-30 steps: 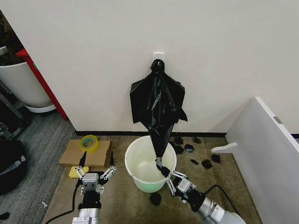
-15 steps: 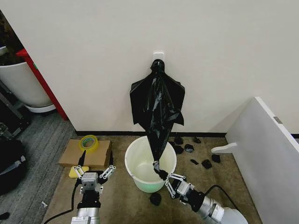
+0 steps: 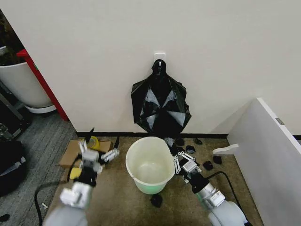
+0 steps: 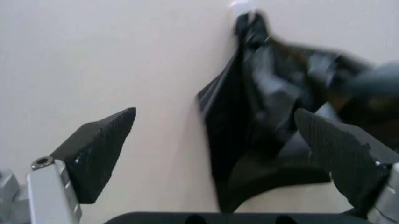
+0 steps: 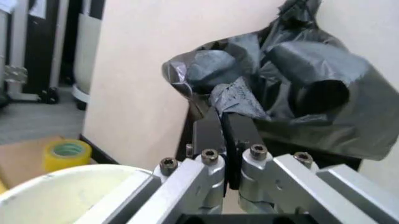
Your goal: Place the garbage bag over the trash bin.
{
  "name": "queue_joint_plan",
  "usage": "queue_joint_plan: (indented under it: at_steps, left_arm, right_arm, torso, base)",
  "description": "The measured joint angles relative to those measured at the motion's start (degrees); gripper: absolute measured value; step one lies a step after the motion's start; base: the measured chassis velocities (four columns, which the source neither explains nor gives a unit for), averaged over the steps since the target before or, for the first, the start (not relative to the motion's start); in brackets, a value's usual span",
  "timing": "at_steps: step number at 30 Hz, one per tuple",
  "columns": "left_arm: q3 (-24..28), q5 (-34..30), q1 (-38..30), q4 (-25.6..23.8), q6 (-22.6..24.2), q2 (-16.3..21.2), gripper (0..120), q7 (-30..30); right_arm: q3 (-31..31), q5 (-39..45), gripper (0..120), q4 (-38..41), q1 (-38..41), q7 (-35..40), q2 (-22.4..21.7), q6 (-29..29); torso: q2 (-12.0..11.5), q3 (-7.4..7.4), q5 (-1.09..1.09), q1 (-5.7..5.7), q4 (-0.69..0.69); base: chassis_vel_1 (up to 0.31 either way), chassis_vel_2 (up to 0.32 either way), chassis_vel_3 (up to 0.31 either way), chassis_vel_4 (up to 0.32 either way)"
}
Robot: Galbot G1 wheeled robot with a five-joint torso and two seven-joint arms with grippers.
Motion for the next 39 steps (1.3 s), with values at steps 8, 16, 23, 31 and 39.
queue_joint_plan:
  at_steps: [8, 16, 23, 31, 39]
  left_arm:
    - [7.86, -10.04, -10.87, -2.05, 7.23, 8.35, 100, 1.22]
    - [25.30, -19.14, -34.64, 1.30, 17.24, 11.48, 100, -1.85]
    - [31.42, -22.66, -43.83, 3.36, 26.66, 11.11, 99, -3.29]
    - [43.06, -22.13, -52.67, 9.05, 28.26, 7.29, 95, -2.62]
    - [44.40, -22.06, -54.80, 9.73, 32.95, 6.49, 68, -5.30]
  right_arm:
    - [-0.14, -4.74, 0, -0.86, 1.59, 0.67, 1.43, 0.47]
    - [0.46, -6.85, 0, -1.13, 1.38, 0.29, 3.16, 1.60]
    - [0.78, -7.26, 0, -1.13, 1.06, -0.02, 4.00, 2.06]
    - [1.81, -7.88, 0, -0.61, -0.26, -0.26, 5.13, 2.91]
    - [2.15, -8.24, 0, -0.06, -0.92, -0.37, 5.28, 3.35]
  torso:
    - [0.00, 0.00, 0.00, 0.00, 0.05]
    - [0.00, 0.00, 0.01, 0.00, 0.01]
    - [0.00, 0.00, 0.04, -0.01, 0.03]
    - [0.00, 0.00, 0.01, -0.01, -0.02]
    - [0.00, -0.01, 0.02, -0.01, 0.03]
  base:
    - [0.000, 0.000, 0.000, 0.000]
    - [0.000, 0.000, 0.000, 0.000]
    - [0.000, 0.000, 0.000, 0.000]
    - [0.000, 0.000, 0.000, 0.000]
    - [0.000, 0.000, 0.000, 0.000]
